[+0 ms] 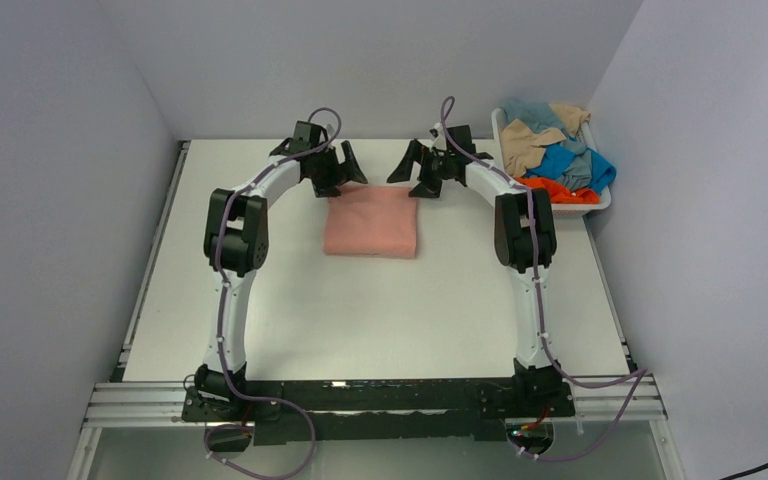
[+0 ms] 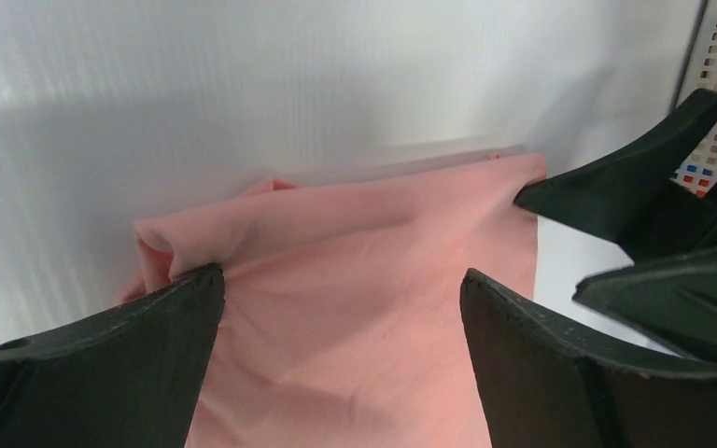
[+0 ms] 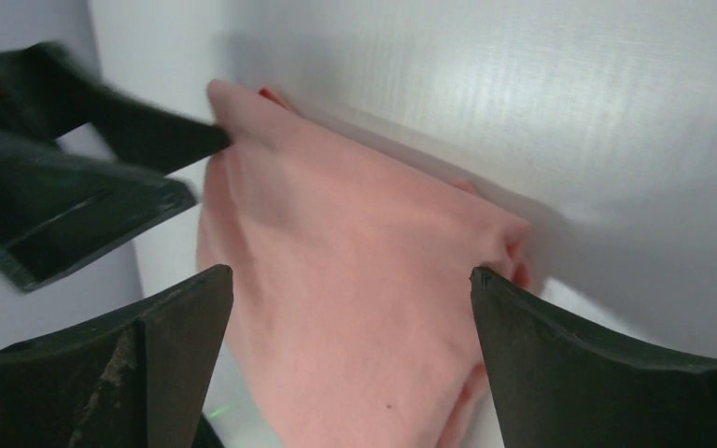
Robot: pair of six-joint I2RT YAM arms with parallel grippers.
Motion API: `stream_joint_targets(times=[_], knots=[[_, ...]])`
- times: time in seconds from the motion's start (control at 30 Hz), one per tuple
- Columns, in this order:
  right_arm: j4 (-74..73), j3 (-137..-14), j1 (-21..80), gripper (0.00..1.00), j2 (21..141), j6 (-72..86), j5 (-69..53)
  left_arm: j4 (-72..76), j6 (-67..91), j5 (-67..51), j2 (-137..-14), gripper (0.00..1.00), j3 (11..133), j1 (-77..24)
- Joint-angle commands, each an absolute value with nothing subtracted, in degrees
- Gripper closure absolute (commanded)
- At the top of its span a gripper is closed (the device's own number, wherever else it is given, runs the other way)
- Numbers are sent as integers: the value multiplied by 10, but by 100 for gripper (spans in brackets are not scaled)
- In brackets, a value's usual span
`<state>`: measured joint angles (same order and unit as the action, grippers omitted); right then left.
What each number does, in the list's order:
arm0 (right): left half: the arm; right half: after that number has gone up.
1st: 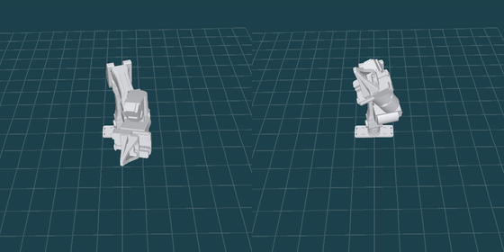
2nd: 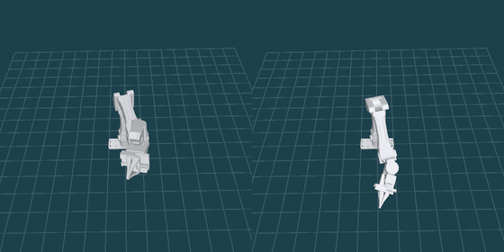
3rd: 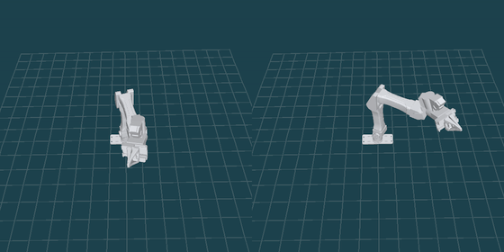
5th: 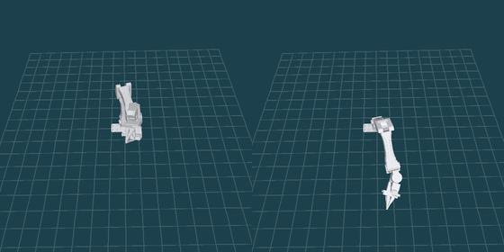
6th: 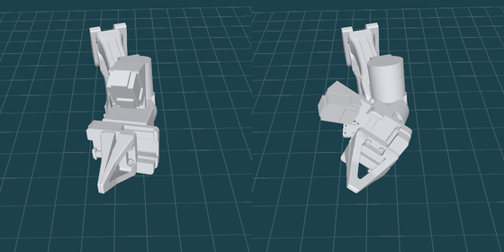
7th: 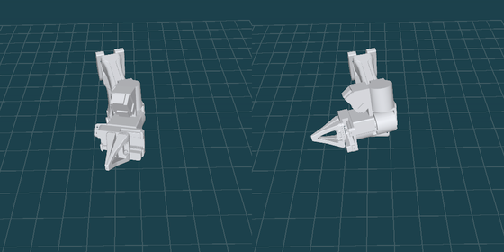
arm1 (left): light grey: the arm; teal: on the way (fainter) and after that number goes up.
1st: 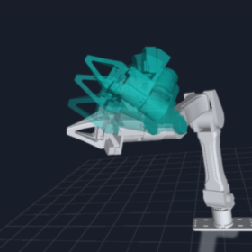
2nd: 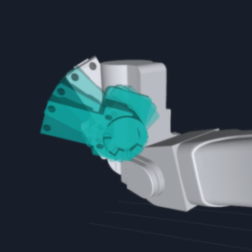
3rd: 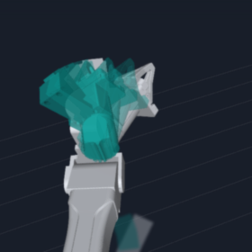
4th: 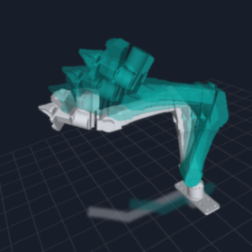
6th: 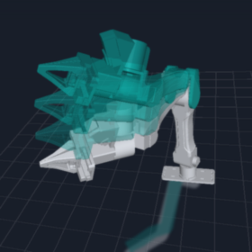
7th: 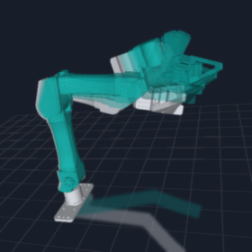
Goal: Fold and stack the t-shirts
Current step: Smooth out wrinkles on the folded tshirt
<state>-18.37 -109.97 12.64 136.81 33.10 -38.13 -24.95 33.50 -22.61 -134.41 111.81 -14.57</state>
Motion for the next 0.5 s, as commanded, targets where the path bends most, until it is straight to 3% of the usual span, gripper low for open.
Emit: stream_joint_targets(times=[0.0,0.23,0.37,0.47], knots=[[-249,-1066,126,0,1240,296,-257,-238,294,-181,-1194,1,1069,-147],[-211,-835,130,0,1041,283,-152,-287,267,-109,-1132,1,959,-156],[-224,-771,130,0,963,275,-118,-281,270,-109,-1137,1,914,-156],[-247,-752,130,0,923,275,-97,-281,269,-115,-1157,7,904,-157]])
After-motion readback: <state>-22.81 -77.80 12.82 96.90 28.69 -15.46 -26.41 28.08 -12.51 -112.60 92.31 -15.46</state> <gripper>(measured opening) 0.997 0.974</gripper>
